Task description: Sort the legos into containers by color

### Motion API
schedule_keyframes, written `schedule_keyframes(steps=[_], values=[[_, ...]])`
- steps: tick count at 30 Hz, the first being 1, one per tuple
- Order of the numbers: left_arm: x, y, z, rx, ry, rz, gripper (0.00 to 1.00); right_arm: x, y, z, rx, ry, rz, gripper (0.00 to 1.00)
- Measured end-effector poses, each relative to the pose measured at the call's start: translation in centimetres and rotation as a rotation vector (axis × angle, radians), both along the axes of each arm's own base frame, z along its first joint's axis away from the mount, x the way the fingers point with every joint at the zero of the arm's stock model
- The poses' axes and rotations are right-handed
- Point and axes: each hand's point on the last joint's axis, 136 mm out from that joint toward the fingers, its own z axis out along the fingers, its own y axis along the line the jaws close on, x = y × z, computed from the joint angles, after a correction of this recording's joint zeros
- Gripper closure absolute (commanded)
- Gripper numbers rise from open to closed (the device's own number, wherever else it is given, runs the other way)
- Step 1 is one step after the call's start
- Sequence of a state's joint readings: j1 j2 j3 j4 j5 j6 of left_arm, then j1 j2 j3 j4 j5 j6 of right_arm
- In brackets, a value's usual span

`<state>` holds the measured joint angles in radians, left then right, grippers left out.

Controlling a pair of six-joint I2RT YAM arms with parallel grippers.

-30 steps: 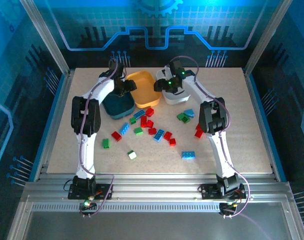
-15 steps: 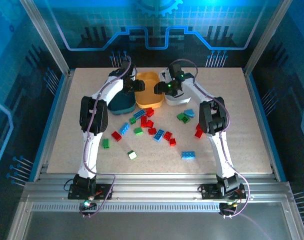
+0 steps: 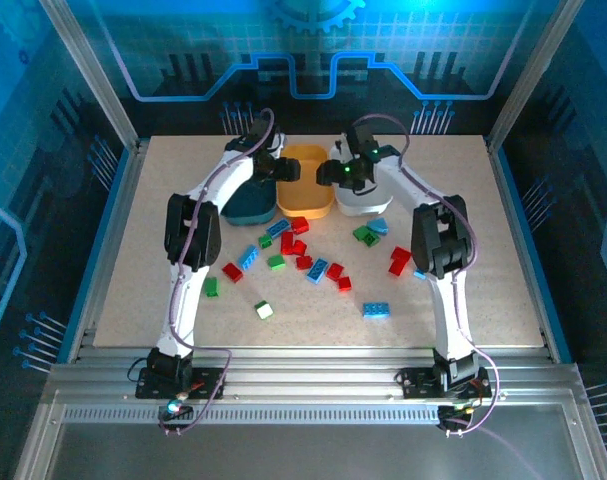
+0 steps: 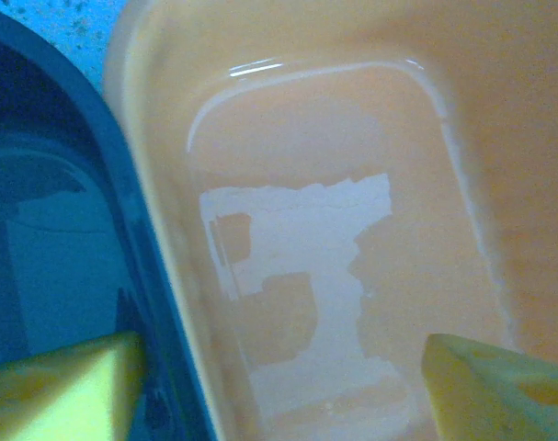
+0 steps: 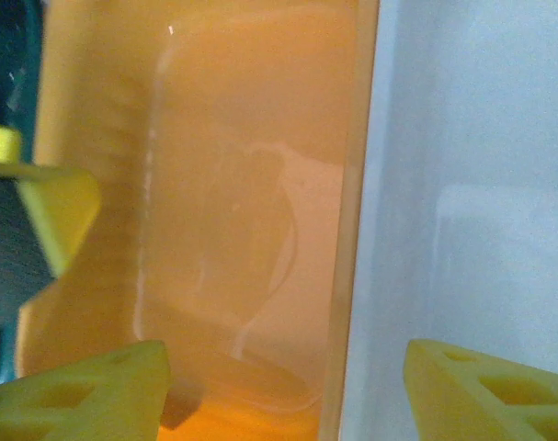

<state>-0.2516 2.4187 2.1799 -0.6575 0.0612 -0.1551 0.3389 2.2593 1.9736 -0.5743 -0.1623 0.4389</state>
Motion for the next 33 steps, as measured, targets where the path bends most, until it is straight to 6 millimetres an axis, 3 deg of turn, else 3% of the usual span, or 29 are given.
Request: schedule_keyframes(steps=[5,9,12,15,17,20,23,25,28,33], values=[[-1.7,1.7,1.4,0.011,0.008,0.053,0.01,-0.7,-2.2,4.0,-0.054,-0.079,-0.037,0.25],[-5.1,3.6,5.9,-0.022,-0.048,0.133,0.01,-4.7,-6.7,5.6,-0.105,-0.079,-0.123,0.24],[-9.4,4.8,10.4,-0.118,-0.136,0.217,0.01,-8.4,-10.6,4.8,-0.136,-0.043,-0.22,0.24],[-15.1,4.8,12.7,-0.272,-0.204,0.265,0.01,-13.2,-13.7,1.9,-0.188,0.022,-0.315,0.24],[-18.4,4.3,11.7,-0.351,-0.194,0.27,0.01,-16.9,-14.8,-0.6,-0.219,0.079,-0.347,0.23],[-23.3,2.9,6.9,-0.439,-0.085,0.262,0.01,-21.3,-15.6,-3.1,-0.255,0.143,-0.372,0.22],[-28.5,2.7,1.5,-0.468,0.066,0.286,0.01,-23.3,-15.9,-3.9,-0.253,0.159,-0.397,0.22],[-30.8,3.0,0.1,-0.493,0.103,0.304,0.01,-23.9,-16.2,-4.3,-0.249,0.172,-0.42,0.23],[-32.6,3.2,1.2,-0.563,0.066,0.306,0.01,-24.5,-16.4,-5.0,-0.246,0.196,-0.451,0.23],[-33.7,3.5,6.0,-0.667,-0.085,0.272,0.01,-25.2,-16.5,-6.1,-0.24,0.227,-0.487,0.26]])
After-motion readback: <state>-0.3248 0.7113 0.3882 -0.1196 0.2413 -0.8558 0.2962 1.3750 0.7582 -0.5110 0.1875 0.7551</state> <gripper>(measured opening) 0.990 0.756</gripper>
